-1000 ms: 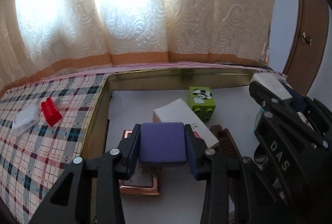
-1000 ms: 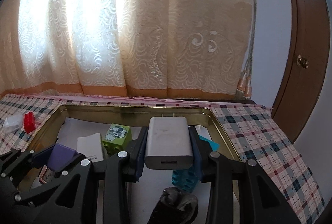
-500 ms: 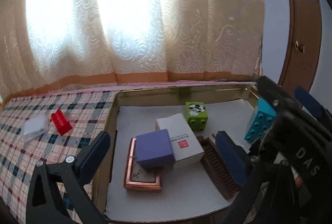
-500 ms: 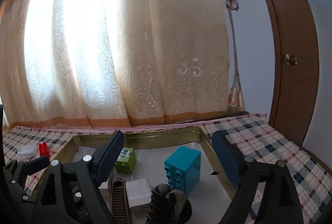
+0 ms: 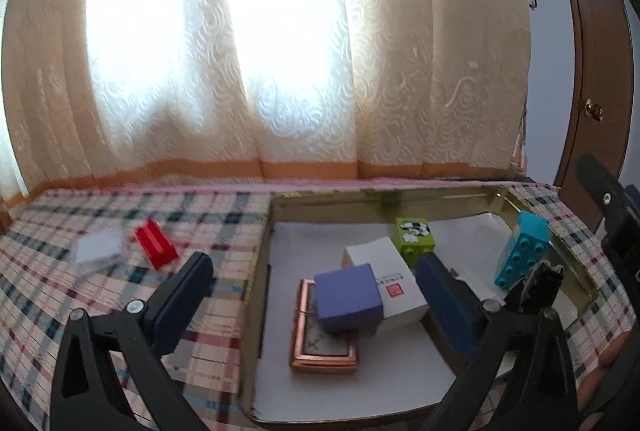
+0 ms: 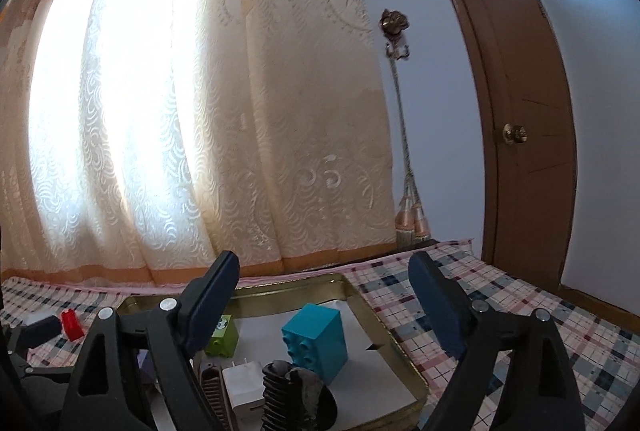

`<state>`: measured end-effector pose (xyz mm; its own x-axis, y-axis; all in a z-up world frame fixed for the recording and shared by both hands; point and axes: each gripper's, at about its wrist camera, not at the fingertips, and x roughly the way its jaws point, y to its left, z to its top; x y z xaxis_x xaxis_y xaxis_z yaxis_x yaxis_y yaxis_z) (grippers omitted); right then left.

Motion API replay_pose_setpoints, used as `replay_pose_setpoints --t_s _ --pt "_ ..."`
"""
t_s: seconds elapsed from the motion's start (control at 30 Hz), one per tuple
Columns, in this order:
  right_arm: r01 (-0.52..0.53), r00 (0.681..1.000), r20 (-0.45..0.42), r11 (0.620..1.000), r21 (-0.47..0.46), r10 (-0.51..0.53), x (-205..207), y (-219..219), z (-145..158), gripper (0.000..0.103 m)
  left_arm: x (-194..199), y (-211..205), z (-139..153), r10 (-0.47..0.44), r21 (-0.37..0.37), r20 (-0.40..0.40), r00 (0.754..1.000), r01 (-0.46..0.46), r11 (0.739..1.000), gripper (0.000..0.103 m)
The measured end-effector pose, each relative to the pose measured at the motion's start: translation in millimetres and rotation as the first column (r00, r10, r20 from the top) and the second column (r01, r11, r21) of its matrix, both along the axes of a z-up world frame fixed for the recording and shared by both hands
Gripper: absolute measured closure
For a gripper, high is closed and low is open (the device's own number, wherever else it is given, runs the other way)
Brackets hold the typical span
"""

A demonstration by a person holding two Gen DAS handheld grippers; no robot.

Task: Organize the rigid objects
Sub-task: 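Withdraw both tools from the tray toward the red brick and clear box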

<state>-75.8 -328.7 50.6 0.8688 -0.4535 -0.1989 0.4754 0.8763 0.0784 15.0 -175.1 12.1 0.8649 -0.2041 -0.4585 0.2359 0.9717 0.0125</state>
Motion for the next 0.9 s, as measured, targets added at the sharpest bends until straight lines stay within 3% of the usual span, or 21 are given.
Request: replay_pose_setpoints --t_s 0.23,0.9 --pt "0.032 0.999 0.029 0.999 0.005 -0.032 -11 1 2 0.015 -15 2 7 0.046 0.061 0.146 0.988 -0.056 0.997 0.0" --pt "0.028 0.999 0.024 0.999 0.037 -0.029 -24 29 -1 0.015 -25 32 7 0.03 -0.007 0.123 0.992 -0.029 1.0 0.001"
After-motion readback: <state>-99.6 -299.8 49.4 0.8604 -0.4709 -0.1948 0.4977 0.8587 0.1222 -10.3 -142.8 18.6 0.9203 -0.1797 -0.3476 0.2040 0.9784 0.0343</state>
